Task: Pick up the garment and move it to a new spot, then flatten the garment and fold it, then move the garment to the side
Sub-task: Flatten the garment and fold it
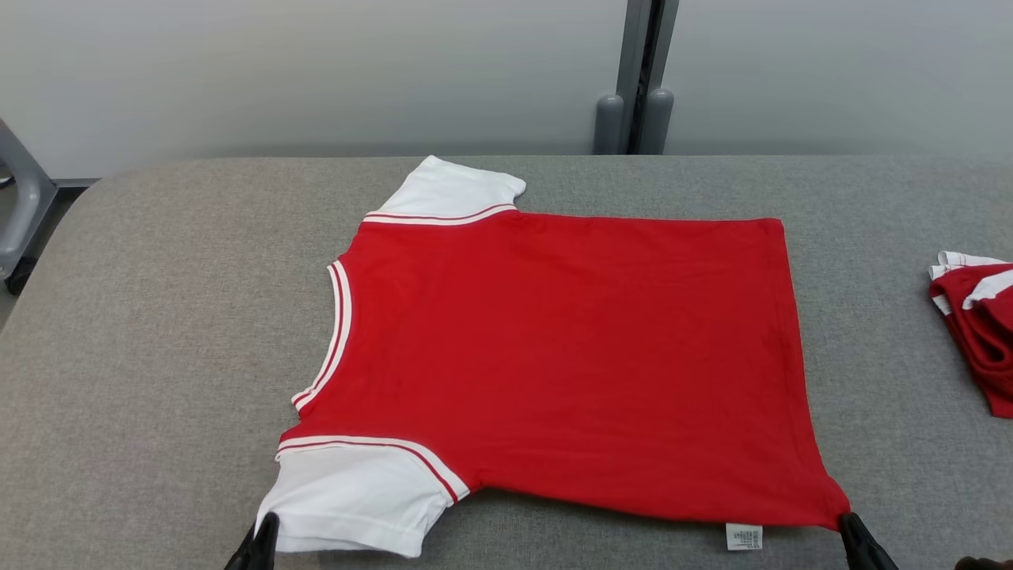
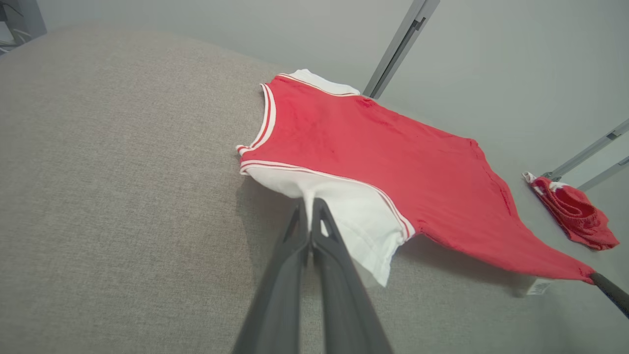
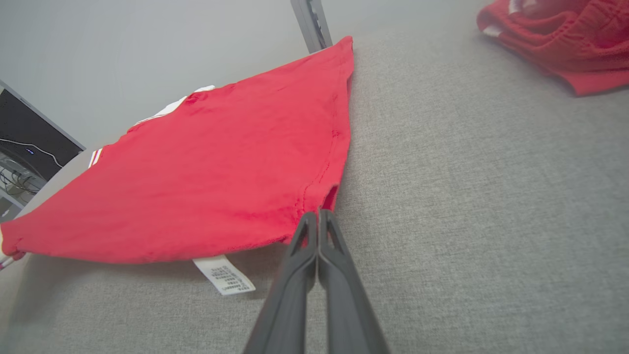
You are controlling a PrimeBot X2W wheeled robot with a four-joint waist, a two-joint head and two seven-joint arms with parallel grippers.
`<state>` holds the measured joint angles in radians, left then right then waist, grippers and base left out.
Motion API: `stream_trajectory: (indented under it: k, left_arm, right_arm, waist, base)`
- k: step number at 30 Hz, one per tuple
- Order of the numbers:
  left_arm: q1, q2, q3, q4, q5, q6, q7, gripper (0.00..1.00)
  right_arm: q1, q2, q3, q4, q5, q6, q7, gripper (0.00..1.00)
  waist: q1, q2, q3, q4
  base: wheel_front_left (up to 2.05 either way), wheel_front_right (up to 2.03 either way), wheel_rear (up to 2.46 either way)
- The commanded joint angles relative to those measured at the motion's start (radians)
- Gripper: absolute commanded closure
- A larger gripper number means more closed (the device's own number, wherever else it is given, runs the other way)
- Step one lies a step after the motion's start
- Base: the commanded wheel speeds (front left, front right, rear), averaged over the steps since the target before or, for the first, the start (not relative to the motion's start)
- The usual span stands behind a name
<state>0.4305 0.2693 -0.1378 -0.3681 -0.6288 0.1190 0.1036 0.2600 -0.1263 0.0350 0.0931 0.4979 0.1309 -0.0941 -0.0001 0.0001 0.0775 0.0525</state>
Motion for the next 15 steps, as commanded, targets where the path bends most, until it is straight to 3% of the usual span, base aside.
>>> stream_trajectory:
  k: [1,15]
  left_arm:
    - [-0.032,0.002,0.011,0.005,-0.009,0.007,-0.004,1.00]
    - [-0.340,0.021,0.022,0.086,-0.036,-0.057,0.006,1.00]
  right_arm:
    - [-0.003,0.004,-0.010,-0.009,-0.005,0.000,0.013,1.00]
    - [-0.206,0.006,-0.005,-0.058,0.004,0.000,0.102,1.00]
  waist:
    - [0.0001,-0.0001,0.010,-0.004]
    - [0.0001,-0.0001,0.154,-0.038]
  base:
    - [0.00,0.00,0.00]
    - [0.00,0.00,0.00]
